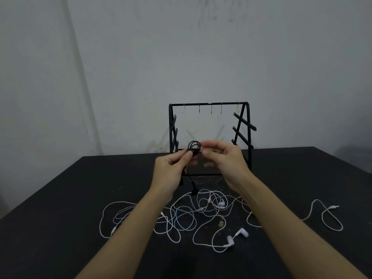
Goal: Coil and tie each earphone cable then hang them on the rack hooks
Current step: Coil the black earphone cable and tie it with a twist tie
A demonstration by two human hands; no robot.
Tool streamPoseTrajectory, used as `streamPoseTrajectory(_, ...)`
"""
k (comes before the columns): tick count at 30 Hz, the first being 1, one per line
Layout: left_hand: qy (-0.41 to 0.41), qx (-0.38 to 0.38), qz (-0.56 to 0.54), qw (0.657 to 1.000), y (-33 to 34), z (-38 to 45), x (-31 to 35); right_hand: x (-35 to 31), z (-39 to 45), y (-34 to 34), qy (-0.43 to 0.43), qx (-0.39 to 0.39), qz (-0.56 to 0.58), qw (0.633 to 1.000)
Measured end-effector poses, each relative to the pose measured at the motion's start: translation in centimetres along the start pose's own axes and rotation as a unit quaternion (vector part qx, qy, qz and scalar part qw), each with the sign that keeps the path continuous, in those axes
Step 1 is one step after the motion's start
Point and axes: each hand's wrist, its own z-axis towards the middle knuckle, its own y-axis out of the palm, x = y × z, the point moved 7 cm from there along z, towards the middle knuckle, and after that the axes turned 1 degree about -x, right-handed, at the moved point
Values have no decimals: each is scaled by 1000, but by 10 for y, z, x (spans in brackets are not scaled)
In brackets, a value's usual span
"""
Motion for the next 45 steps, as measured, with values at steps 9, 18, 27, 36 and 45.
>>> streamPoseTrajectory(9, -74, 74, -137, 985, 1, -2, -8, -13, -6, 10, -9, -50, -100, 994)
streamPoseTrajectory(18, 39, 37, -10, 998, 9, -8, 20, -4, -10, 11, 17, 36, 36, 999)
streamPoseTrajectory(27, 45, 15, 95, 994, 5, 24, 26, -6, 21, 10, 15, 26, -65, 997)
streamPoseTrajectory(36, 90, -41, 310, 946, 17, 80, 22, -1, 71, -11, 40, 78, -73, 993)
streamPoseTrajectory(45, -90, -59, -138, 985, 49, 97, -29, 26, 92, -30, 67, 50, -4, 996)
